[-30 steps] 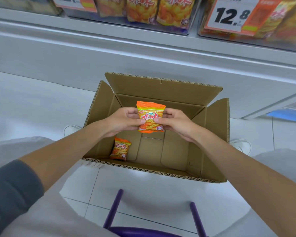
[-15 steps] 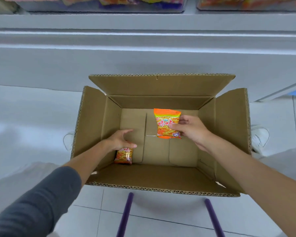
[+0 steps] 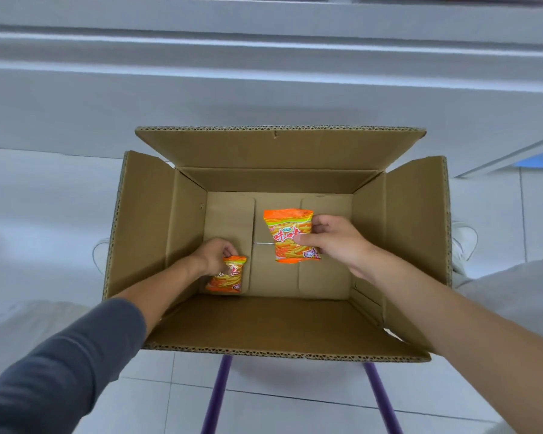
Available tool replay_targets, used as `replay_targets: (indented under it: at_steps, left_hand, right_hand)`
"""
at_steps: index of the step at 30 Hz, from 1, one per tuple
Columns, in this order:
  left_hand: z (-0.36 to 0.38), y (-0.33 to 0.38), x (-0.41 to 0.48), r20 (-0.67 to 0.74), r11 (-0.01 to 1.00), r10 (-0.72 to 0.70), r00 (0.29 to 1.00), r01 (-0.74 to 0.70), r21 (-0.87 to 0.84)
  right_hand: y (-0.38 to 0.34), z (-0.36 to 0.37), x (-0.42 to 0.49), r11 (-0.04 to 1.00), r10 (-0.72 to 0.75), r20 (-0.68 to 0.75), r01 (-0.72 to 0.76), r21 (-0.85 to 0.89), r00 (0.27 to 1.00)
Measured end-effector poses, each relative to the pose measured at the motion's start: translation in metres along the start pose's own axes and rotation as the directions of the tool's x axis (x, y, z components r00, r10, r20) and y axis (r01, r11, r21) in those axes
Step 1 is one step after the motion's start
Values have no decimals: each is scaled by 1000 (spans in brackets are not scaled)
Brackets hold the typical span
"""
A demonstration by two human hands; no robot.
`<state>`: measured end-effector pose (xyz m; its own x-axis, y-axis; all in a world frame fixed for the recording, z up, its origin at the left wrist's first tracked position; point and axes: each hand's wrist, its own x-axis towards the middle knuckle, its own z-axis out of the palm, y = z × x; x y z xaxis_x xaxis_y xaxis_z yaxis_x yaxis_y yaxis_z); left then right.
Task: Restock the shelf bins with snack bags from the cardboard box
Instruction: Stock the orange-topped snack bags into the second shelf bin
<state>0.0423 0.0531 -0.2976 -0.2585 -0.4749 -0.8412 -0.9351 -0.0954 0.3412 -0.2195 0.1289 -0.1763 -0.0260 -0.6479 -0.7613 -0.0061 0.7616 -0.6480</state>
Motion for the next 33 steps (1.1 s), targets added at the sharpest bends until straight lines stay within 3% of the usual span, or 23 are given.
replay_targets:
  at_steps: [4, 6, 10, 13, 18, 25, 27, 30, 33]
  left_hand:
    - [-6, 20, -12, -58, 990, 117, 991, -121, -71]
    - [-16, 39, -29, -93, 959, 177, 980, -193, -207]
    - [-40, 80, -78, -247, 845, 198, 949, -292, -448]
    - [-55, 107, -120, -362, 755, 222, 905, -394, -523]
    - [-63, 152, -183, -406, 564, 290, 867, -497, -659]
    - [-85, 219, -246, -381, 499, 384, 841, -537, -681]
    - [-87, 230, -255, -364, 526, 429, 827, -556, -644]
    - [-87, 248, -264, -453, 600, 423, 785, -617, -510]
    - [-93, 272, -271, -526, 602, 420, 740, -661, -448]
  right_hand:
    - [-1, 0, -2, 1000, -9, 5, 9, -24, 1000]
    - [-5, -3, -6, 997, -37, 23, 39, -60, 999]
    - [-26, -19, -24, 981, -146, 67, 153, -116, 987]
    - [-48, -35, -50, 969, -213, 102, 223, -103, 972]
    - [-78, -52, -94, 938, -325, 140, 338, -82, 935]
    - [-124, -67, -145, 884, -461, 79, 465, -46, 884]
    - [-133, -71, -158, 865, -496, 55, 499, -51, 867]
    - [-144, -82, -175, 857, -505, 60, 509, -81, 861]
    - [-155, -97, -189, 879, -473, 100, 476, -15, 876]
